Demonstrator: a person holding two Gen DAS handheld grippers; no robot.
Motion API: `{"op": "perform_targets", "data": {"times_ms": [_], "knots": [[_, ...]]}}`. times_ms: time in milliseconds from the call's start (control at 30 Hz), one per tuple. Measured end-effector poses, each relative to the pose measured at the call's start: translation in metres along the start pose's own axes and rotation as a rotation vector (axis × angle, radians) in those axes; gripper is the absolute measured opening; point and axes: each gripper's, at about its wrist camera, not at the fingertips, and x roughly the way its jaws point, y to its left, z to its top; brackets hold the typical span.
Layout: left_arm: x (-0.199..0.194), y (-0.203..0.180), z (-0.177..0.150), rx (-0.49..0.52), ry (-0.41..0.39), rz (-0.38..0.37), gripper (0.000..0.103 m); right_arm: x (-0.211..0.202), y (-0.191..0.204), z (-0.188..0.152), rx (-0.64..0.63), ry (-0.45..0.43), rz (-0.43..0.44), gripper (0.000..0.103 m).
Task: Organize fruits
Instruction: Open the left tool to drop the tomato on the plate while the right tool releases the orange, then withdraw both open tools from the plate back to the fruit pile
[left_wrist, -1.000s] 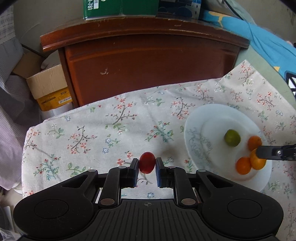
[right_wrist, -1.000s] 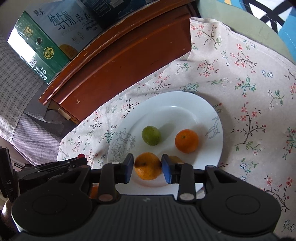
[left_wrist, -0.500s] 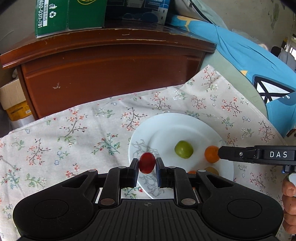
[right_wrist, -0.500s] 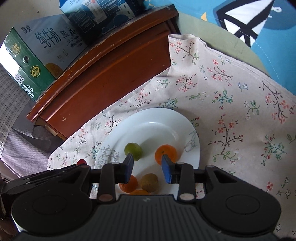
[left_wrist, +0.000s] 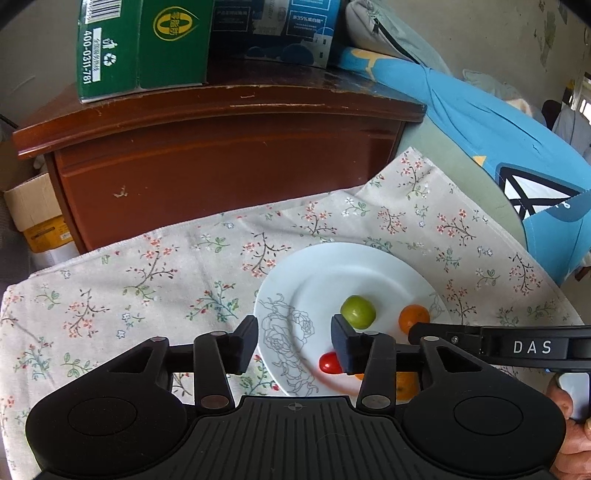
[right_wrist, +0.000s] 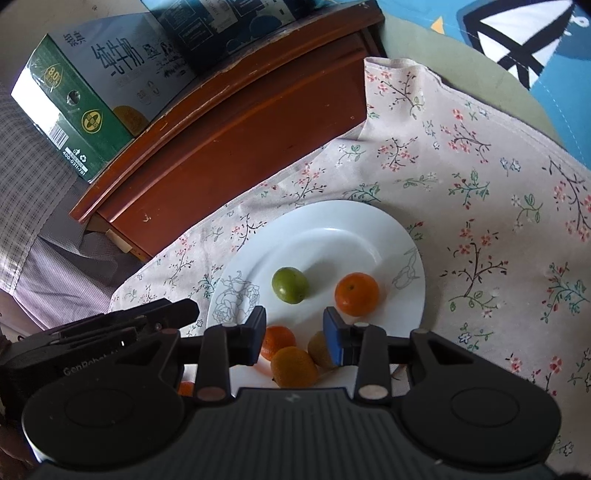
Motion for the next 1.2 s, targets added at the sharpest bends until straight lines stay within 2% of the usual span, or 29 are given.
{"op": "perform_targets", "data": {"times_ms": [67, 167, 267, 533, 700, 967, 1200], "knots": [[-0.007, 0.002, 0.0, -0.005, -0.004, 0.017, 0.055, -0.002, 0.005, -0.002, -0.03, 0.001, 0.006, 0.036], [-0.018, 0.005, -0.001, -0.001, -0.014, 0.046, 0.061, -0.005, 0.012, -0.008, -0.077, 0.004, 0.013, 0.037], [-0.027, 0.008, -0.004, 0.01, -0.019, 0.069, 0.062, -0.009, 0.02, -0.015, -0.122, 0.005, 0.025, 0.037], [-0.052, 0.018, -0.027, -0.04, -0.023, 0.107, 0.064, -0.019, 0.04, -0.037, -0.217, 0.018, 0.057, 0.037], [-0.063, 0.022, -0.045, -0.072, -0.012, 0.097, 0.066, -0.025, 0.039, -0.053, -0.18, 0.031, 0.074, 0.037], [-0.07, 0.014, -0.077, -0.003, 0.021, 0.107, 0.066, -0.022, 0.033, -0.078, -0.127, 0.071, 0.07, 0.036], [-0.06, 0.011, -0.097, 0.02, 0.073, 0.109, 0.065, -0.011, 0.028, -0.081, -0.077, 0.065, 0.068, 0.036]]}}
